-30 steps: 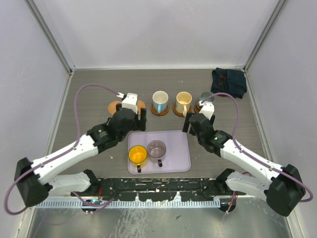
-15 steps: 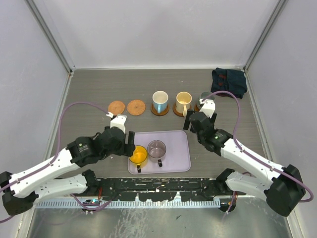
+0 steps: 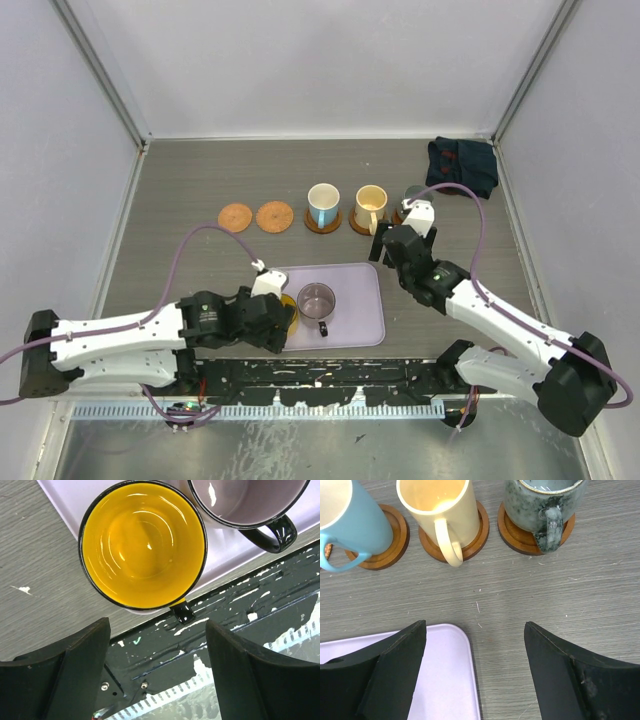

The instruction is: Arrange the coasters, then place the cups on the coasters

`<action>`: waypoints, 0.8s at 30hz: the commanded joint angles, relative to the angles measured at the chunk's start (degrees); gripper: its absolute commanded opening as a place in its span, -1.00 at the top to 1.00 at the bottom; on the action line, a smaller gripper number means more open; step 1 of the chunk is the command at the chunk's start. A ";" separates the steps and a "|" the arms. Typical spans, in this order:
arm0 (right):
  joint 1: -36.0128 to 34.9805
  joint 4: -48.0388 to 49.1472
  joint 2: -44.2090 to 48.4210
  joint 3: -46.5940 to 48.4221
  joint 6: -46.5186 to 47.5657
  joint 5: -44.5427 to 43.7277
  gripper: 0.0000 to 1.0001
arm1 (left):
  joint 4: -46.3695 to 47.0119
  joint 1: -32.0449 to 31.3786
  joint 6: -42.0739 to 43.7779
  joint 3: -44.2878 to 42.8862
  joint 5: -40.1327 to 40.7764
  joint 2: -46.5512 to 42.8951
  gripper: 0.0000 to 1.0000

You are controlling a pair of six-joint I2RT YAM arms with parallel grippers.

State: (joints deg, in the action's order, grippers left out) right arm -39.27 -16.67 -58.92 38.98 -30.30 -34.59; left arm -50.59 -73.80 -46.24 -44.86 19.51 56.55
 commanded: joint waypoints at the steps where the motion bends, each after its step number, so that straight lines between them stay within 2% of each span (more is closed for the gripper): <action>1: -0.05 2.87 2.29 -0.01 -0.14 -0.10 -0.67 | 6.17 -0.62 -3.15 1.61 1.66 0.20 -0.56; 10: -0.07 2.87 3.61 -1.00 -0.19 0.31 -0.67 | 11.23 -0.64 -3.90 5.16 5.43 2.78 -0.50; 16: -0.06 2.94 3.49 -1.17 -0.58 0.70 -0.66 | 10.11 -0.64 -6.24 7.30 9.22 1.29 -0.03; 19: -0.02 3.28 3.14 -1.28 -0.71 1.07 -0.66 | 8.40 -0.65 -6.76 8.14 11.73 -1.12 0.06; 24: -0.10 3.73 2.12 -0.76 -0.66 1.86 -0.66 | 7.16 -0.64 -7.31 8.94 12.95 -3.45 0.07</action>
State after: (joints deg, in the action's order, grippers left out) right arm -39.27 -16.23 -56.62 37.80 -30.35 -32.97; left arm -43.00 -74.22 -51.96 -36.16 28.36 55.18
